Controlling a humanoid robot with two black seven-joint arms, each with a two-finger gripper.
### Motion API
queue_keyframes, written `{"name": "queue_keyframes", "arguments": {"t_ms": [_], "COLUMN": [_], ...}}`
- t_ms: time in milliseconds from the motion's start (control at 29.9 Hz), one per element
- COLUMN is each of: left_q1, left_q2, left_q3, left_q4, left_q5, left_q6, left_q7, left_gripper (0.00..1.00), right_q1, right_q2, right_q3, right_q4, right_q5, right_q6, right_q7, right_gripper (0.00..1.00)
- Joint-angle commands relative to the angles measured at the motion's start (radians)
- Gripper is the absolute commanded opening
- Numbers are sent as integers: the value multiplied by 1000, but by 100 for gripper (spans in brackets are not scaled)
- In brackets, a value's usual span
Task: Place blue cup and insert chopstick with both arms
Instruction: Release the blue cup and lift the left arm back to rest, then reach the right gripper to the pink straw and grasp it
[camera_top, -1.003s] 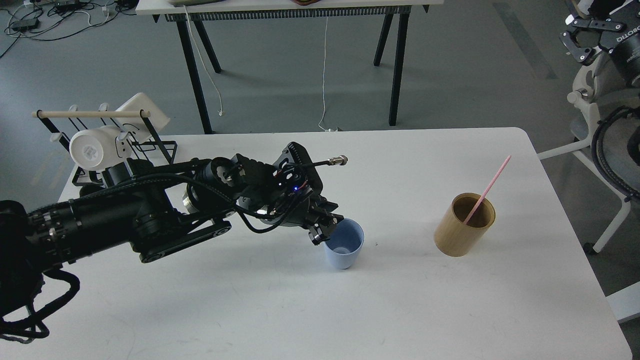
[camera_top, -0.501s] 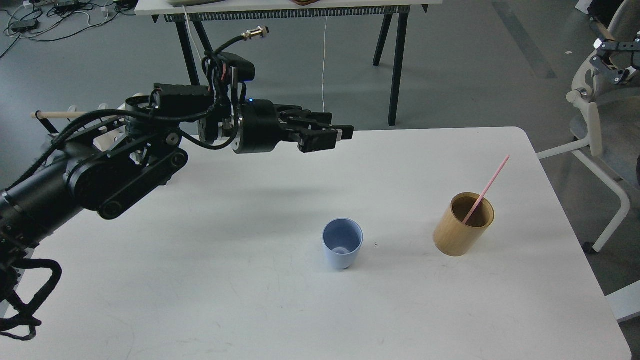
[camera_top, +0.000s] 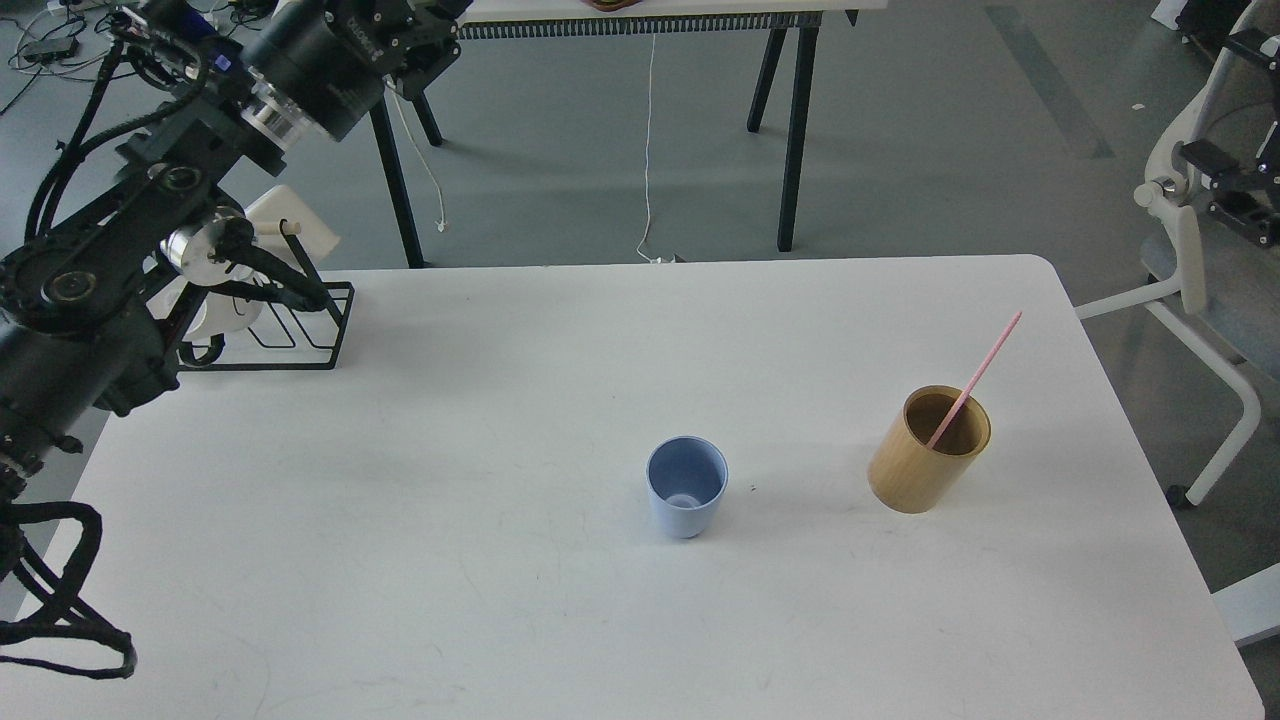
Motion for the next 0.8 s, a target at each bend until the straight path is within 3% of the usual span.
{"name": "queue_keyframes", "arguments": {"t_ms": [0, 167, 334, 535, 769], "left_q1": [0, 0, -1, 0, 5], "left_q2": [3, -9, -14, -11, -55], "left_q3": [-1, 3, 6, 2, 3], "left_q4": [85, 226, 248, 254, 331], "left_q5": [-160, -408, -543, -652, -688], "left_q6": [-19, -69, -69, -69, -69], "left_q7": [-1, -1, -1, 130, 144], "left_gripper": [100, 100, 100, 100, 100], "right_q1": [-25, -106, -172, -248, -243], "right_q2": [-30, -61, -101, -115, -44], "right_q3": [-3, -3, -4, -43, -239], "right_q4": [36, 185, 299, 342, 273], "right_q5": [-111, -373, -629, -885, -972], "right_q6": [-38, -106, -183, -262, -420], "right_q7": [8, 9, 12, 9, 9], "right_gripper": [99, 99, 99, 99, 98]}}
